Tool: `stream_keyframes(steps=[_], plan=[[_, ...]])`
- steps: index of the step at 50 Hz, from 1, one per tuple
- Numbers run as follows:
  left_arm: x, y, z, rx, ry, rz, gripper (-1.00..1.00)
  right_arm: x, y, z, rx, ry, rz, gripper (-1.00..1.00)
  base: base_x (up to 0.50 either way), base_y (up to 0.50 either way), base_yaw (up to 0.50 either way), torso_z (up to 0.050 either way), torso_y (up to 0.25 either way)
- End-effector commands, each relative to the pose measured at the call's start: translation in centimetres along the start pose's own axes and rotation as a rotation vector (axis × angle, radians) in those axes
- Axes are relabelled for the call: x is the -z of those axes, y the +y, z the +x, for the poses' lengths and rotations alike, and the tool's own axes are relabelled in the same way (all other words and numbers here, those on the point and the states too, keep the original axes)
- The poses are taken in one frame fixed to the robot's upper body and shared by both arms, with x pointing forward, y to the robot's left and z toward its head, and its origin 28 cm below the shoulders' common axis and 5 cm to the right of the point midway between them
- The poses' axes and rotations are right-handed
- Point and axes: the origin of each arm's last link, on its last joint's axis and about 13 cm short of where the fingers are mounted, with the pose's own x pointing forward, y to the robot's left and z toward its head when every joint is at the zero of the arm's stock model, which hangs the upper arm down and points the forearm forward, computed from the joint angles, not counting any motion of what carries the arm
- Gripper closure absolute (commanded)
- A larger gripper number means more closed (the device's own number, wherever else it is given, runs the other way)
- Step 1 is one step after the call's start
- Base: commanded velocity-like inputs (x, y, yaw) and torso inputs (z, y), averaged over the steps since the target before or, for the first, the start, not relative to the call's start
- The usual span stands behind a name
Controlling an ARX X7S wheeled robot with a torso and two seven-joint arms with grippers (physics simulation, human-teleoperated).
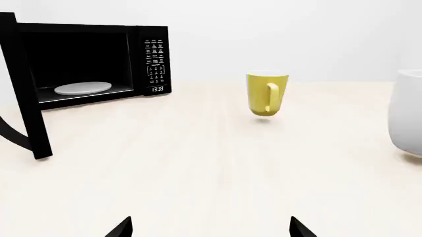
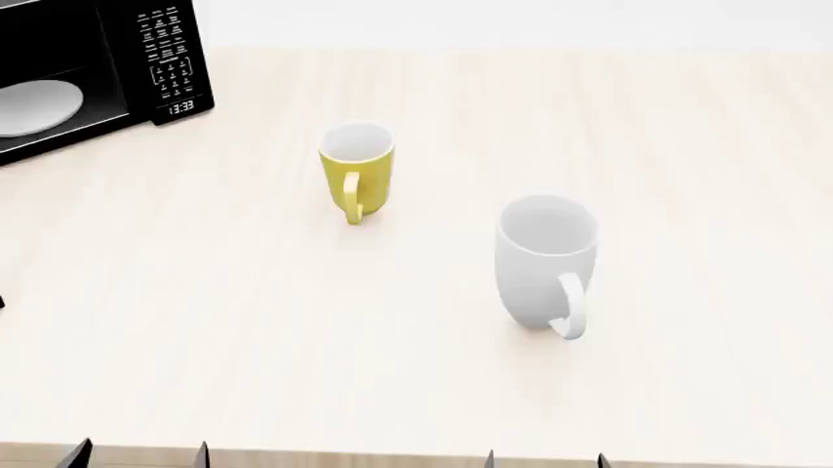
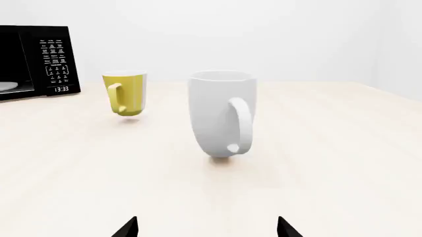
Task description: Close the microwave.
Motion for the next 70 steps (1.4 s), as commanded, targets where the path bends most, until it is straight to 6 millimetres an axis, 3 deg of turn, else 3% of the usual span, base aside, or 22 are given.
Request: stream_keyframes(steps=[1,22,25,30,32,35,48,70], plan=[[0.0,0.0,0.0,0.0,0.0,0.0,-1.0,0.0,0.0,0.0,0.0,0.0,0.0,-1.0,0.0,0.0,0.0,0.0,0.0],[-0.4,0.0,-0.2,-0.005,-0.048,-0.012,-1.0,-0.5,0.0,0.0,0.005,-0.038,-0.01,-1.0,0.0,0.0,0.0,0.0,0.0],[-2.6,0.2,-0.7,-0.044,-0.182,0.038,-1.0,-2.8,0.0,0.0,0.024,-0.192,0.007,-1.0,0.0,0.0,0.0,0.0,0.0],[-10.0,0.8,-2.8,-0.165,-0.641,0.13,-1.0,-9.6,-0.3,-1.7,0.106,-0.732,0.034,-1.0,0.0,0.0,0.0,0.0,0.0],[-11.9,1.0,-3.7,-0.21,-0.764,0.136,-1.0,-11.5,-0.6,-2.7,0.14,-0.907,0.041,-1.0,0.0,0.0,0.0,0.0,0.0],[-13.3,1.2,-4.5,-0.256,-0.821,0.136,-1.0,-12.3,-0.7,-3.1,0.152,-0.954,0.034,-1.0,0.0,0.0,0.0,0.0,0.0],[-13.0,1.1,-4.3,-0.235,-0.793,0.135,-1.0,-11.6,-0.5,-2.8,0.121,-0.905,0.05,-1.0,0.0,0.03,0.0,0.0,0.0],[-12.3,0.8,-4.1,-0.203,-0.75,0.117,-1.0,-11.1,-0.2,-2.8,0.083,-0.88,0.035,-1.0,0.0,0.5,0.0,0.0,0.0]])
